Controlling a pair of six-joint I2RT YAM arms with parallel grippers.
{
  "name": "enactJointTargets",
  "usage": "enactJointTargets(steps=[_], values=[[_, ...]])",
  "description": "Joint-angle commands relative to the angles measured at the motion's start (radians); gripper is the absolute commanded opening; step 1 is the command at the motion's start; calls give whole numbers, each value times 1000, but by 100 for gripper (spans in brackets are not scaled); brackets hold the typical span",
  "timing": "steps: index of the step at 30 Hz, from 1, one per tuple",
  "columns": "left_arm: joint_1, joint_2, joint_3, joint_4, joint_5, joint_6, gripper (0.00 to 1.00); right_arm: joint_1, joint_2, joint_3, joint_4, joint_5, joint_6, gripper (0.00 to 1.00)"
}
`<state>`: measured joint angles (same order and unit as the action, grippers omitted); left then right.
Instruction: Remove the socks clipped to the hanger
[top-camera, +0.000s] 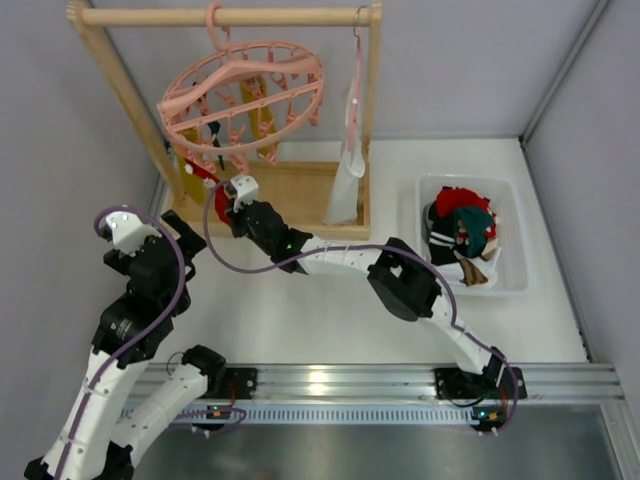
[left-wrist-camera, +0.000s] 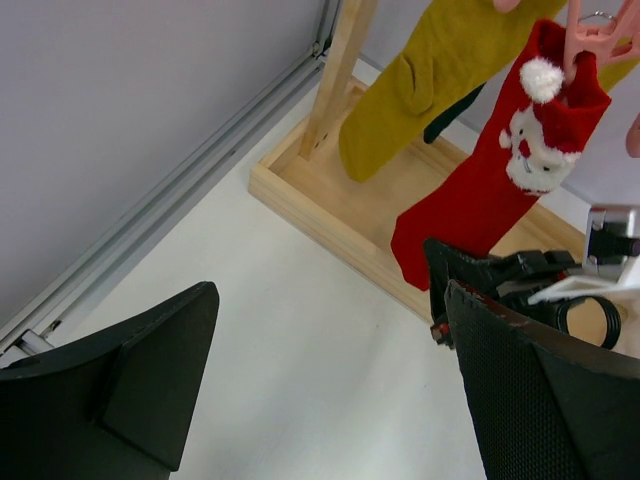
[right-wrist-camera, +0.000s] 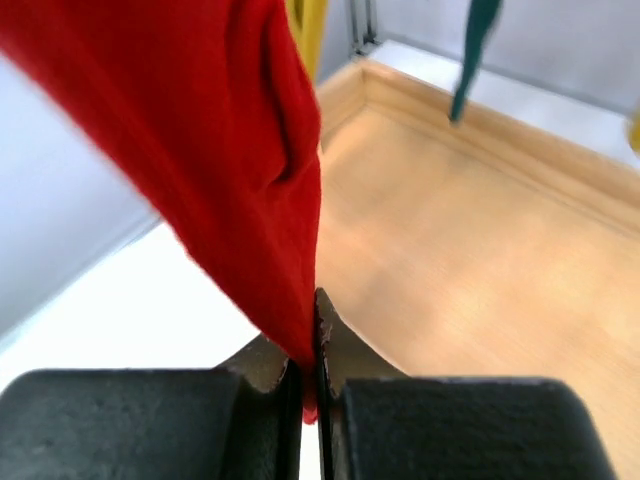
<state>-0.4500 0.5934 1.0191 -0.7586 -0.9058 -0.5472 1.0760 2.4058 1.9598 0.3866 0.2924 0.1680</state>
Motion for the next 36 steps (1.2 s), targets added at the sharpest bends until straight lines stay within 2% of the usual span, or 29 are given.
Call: enactJointTargets(steps=[1,7,12,19,25,36], values=[[11,14,30,47,14,13,98,12,-132,-119,136,33,-7,0],[13,80,200,39,102,55,98,44,-335,-370,193,64,-24,0],[13,166,358,32,240,113,98,47,-529,-580,207,45,8,0],[13,408,625,-57,349,122,99,84,-730,-837,170,59,45,0],[11,482,662,-61,455,63,98,116,-855,-924,98,39,137,0],[8,528,665,-59,576,7,98,137,-896,-947,66,14,249,0]])
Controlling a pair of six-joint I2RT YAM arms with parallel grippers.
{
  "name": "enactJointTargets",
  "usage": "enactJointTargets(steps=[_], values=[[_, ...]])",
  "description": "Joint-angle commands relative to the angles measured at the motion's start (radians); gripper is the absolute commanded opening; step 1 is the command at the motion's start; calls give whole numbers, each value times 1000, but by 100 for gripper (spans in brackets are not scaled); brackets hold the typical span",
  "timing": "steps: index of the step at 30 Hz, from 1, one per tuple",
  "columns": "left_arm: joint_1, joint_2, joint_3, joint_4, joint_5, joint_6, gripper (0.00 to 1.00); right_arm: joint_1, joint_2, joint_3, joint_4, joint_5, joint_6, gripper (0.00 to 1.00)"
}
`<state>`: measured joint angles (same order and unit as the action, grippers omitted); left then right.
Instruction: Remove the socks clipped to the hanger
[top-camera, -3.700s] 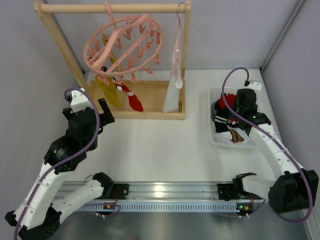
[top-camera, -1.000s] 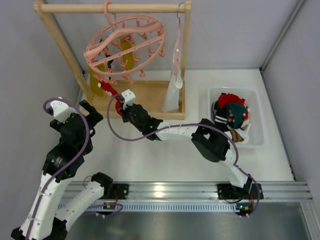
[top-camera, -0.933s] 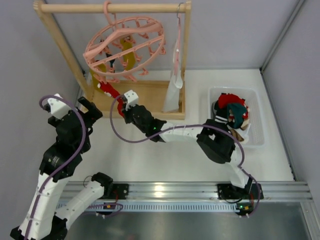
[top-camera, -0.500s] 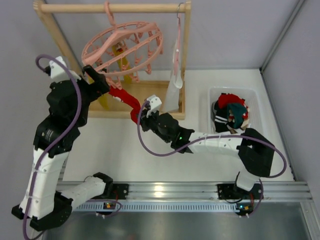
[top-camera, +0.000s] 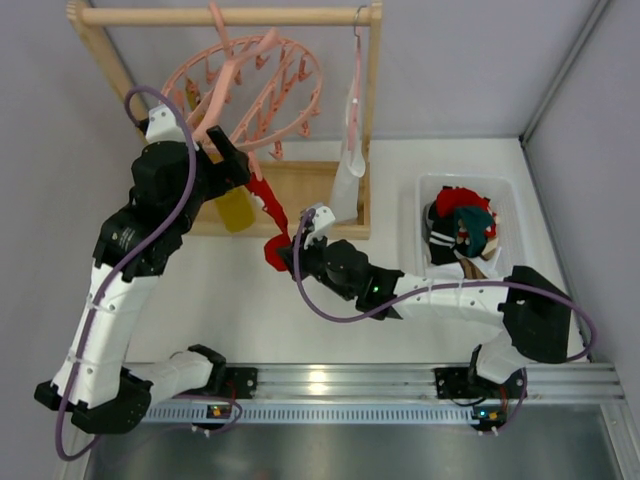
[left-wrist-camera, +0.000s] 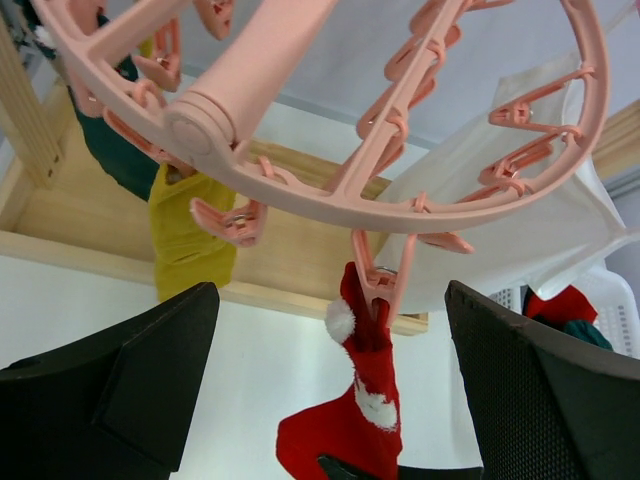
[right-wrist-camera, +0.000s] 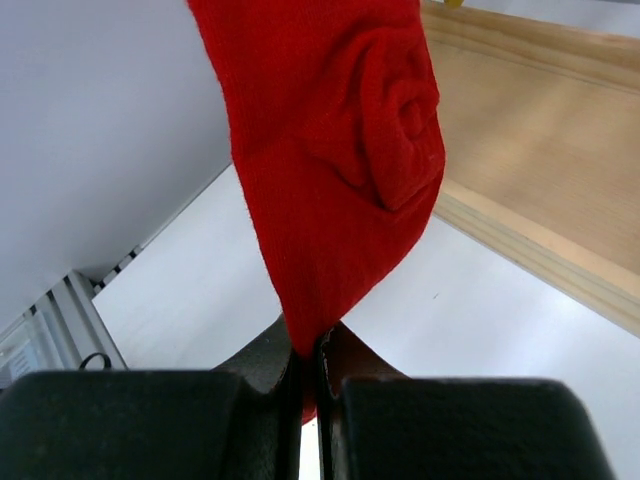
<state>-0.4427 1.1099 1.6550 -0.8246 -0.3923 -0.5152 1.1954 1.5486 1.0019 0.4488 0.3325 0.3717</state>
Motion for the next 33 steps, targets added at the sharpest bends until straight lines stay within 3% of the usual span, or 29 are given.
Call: enactJointTargets(steps=[1,16,20,29,33], values=[[-7,14,32,7,67,-31,98,20,-36,14,2,-32,50,0],[-41,85,26,39,75,3,95,18,-48,4,48,-121,81,0],[-39,84,5,71,85,9,89,18,-51,3,51,-144,87,0],[-39,113,-11,104,90,11,66,20,-68,-5,68,-179,93,0],[-39,119,-14,113,63,15,62,20,-78,-9,70,-181,87,0]])
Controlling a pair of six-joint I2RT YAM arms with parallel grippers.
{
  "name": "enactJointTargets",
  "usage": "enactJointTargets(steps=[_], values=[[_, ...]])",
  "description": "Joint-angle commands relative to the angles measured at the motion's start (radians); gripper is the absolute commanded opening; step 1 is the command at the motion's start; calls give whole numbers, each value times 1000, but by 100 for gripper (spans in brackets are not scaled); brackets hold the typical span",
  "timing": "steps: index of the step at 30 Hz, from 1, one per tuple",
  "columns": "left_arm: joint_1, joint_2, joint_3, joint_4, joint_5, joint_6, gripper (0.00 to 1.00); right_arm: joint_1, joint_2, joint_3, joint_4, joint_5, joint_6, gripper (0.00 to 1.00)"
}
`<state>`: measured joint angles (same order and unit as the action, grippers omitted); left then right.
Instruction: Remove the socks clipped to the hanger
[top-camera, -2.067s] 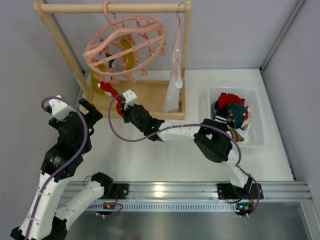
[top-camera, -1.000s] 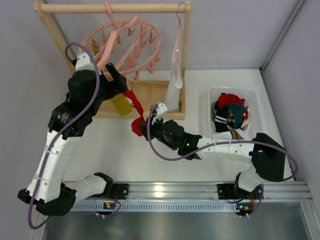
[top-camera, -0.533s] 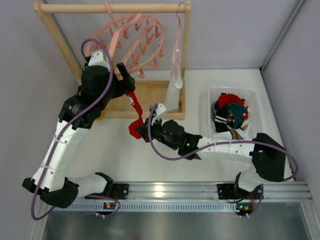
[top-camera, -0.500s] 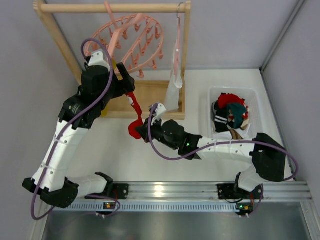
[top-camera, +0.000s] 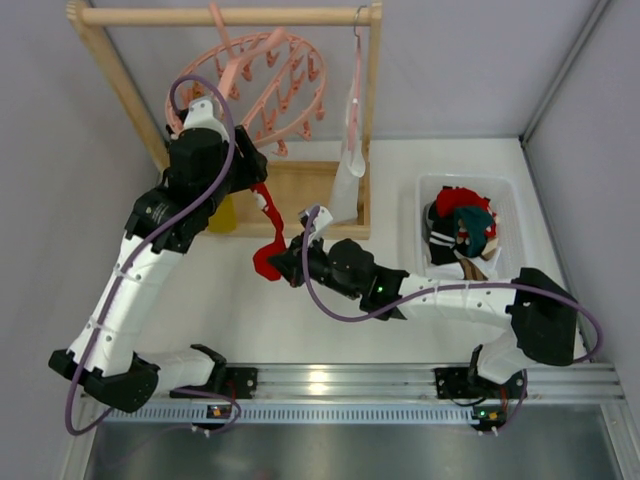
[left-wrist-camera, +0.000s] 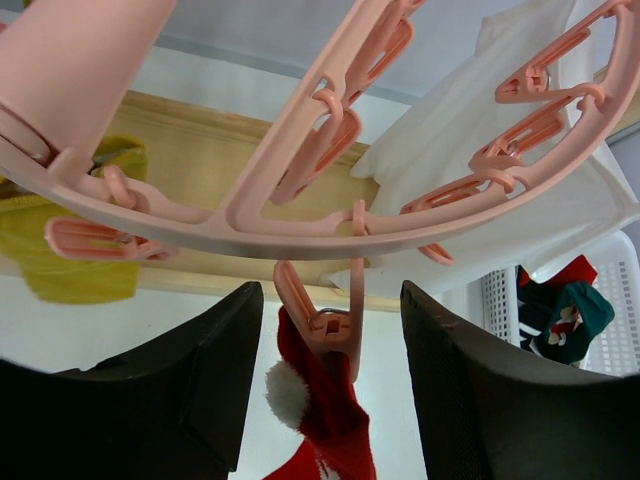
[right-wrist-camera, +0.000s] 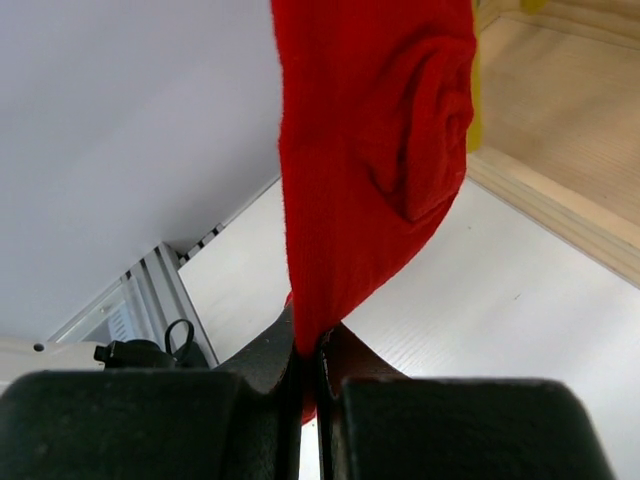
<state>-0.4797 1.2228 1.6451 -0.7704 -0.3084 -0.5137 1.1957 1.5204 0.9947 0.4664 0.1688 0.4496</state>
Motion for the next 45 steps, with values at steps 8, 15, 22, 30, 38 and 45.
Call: enactJointTargets(steps=[8,15,22,30,38,45], values=[[-2,26,-34,98,-29,12,57,19,-48,-8,63,-40,17,0],[-2,40,-42,121,-29,7,36,19,-34,-11,63,-35,15,0],[-2,52,-41,123,-29,9,24,19,-63,-65,49,12,-12,0],[-2,55,-34,123,-26,7,14,19,-215,-174,-37,124,-72,0],[-3,46,-34,118,-14,20,67,16,-449,-177,-427,435,-173,0],[-3,-21,-57,115,-5,24,96,-172,-614,-110,-817,578,-149,0]])
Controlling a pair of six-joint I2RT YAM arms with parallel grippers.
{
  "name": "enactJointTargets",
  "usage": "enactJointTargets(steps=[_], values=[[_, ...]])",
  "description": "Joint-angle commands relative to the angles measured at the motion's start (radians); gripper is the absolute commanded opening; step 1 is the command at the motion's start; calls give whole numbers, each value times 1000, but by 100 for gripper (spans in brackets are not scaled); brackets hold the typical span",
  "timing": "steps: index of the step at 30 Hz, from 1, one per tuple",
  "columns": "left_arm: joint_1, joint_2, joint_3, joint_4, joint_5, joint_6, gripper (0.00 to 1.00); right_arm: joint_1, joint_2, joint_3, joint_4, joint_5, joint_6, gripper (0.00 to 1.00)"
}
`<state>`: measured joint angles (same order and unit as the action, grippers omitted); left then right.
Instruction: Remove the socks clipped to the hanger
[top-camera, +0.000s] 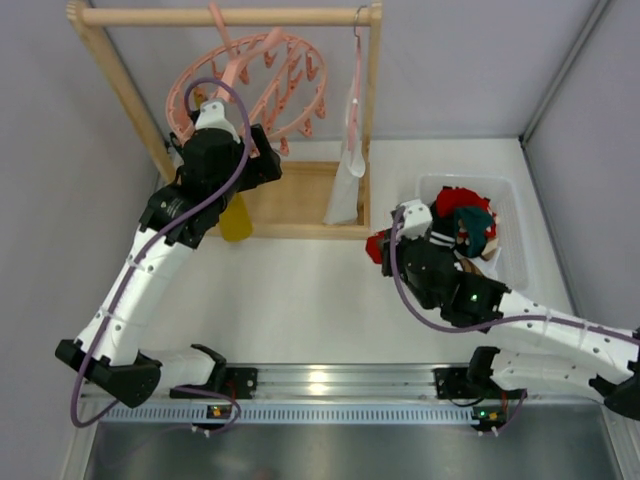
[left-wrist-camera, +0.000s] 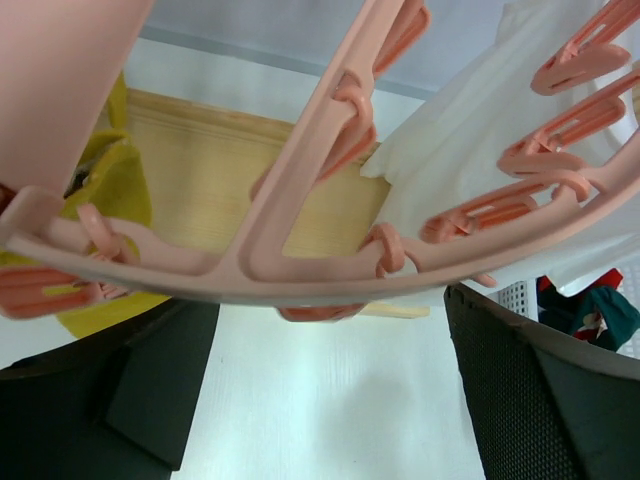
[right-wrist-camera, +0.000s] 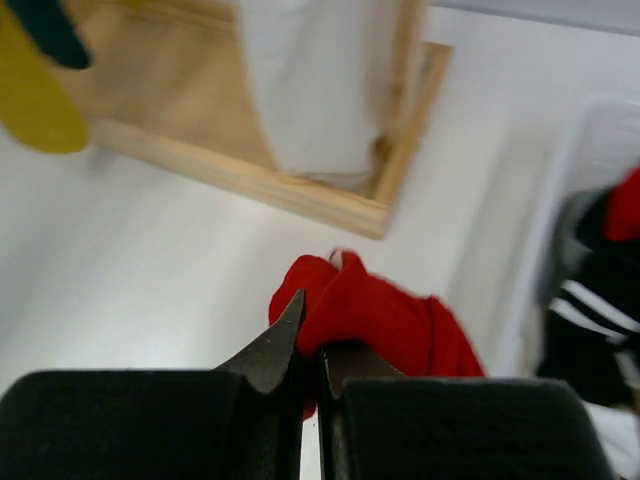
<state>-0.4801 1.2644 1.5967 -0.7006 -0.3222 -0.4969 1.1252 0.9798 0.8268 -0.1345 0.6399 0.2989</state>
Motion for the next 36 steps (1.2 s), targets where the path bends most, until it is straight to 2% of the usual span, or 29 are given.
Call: enactJointTargets(steps=[1,7,12,14,17,22,27,28,29,30,31,33,34,36], values=[[-3,-75,-23,46,11,8,98,-138,-90,67,-275,103,5,0],[-2,-194,-102,43,6,26,98,-461,-147,129,-392,11,8,0],[-2,-275,-175,9,-14,60,98,-732,-89,152,-393,-175,6,0],[-3,-301,-188,-22,-37,83,98,-816,-41,144,-364,-186,2,0],[-2,-351,-213,-55,-110,116,98,-910,22,118,-346,-195,20,0],[-2,-444,-280,-69,-265,152,98,-981,43,2,-251,-229,57,0],[-2,-511,-303,-68,-281,133,98,-992,97,-63,-208,-275,66,1],[-3,-510,-307,-66,-282,132,98,-993,120,-64,-209,-276,66,6],[-3,-508,-307,-66,-290,132,98,-993,129,-58,-214,-281,66,16],[-2,-505,-308,-68,-291,130,98,-992,132,-57,-218,-284,66,31],[-3,-504,-308,-66,-293,129,98,-992,128,-52,-221,-284,68,52],[-2,-494,-308,-66,-290,124,98,-993,109,-35,-240,-292,68,57],[-2,-494,-308,-66,-290,121,98,-993,83,-28,-249,-295,62,64],[-2,-493,-310,-66,-282,116,98,-993,50,-11,-272,-302,46,70]])
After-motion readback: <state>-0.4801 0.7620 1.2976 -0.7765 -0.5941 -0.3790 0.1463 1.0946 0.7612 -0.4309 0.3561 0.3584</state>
